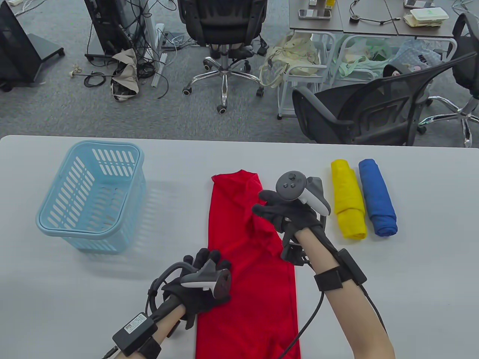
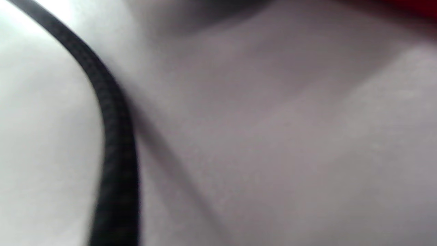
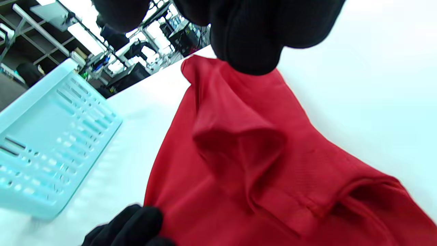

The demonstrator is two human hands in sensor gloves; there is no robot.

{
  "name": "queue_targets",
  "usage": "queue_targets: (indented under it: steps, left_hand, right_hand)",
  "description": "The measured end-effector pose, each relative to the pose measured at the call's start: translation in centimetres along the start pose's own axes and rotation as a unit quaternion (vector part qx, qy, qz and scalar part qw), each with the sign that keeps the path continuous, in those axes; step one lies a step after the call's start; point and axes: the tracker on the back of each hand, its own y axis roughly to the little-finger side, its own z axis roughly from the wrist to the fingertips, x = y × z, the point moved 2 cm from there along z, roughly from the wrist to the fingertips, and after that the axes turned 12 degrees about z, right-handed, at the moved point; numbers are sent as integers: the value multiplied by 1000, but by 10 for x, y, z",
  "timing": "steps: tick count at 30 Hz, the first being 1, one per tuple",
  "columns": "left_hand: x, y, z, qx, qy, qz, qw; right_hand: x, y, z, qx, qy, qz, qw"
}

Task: Roll t-shirt into tight roll

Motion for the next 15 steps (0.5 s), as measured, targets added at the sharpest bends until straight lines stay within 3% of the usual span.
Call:
queue_targets:
  steps: [3, 5, 7, 9, 11, 15]
  left_hand:
    - [0, 0, 0, 0, -1, 0, 1000]
    - [0, 0, 0, -1, -2, 1, 1000]
    - [-1, 1, 0, -5, -7, 0, 1000]
    - [-2, 3, -2, -16, -18, 5, 1000]
    - [-3, 8, -3, -42, -33, 9, 999]
    - [-3, 20, -6, -77, -52, -18, 995]
  right_hand:
    - [-25, 1, 7, -21, -18, -121, 992]
    - [-49, 9, 14, -27, -66, -186, 980]
    - [-83, 22, 22, -43, -153, -235, 959]
    - [-100, 34, 30, -68, -162, -266, 948]
    - [-105, 37, 36, -70, -156, -294, 940]
    - [-94, 39, 57, -98, -128, -274, 948]
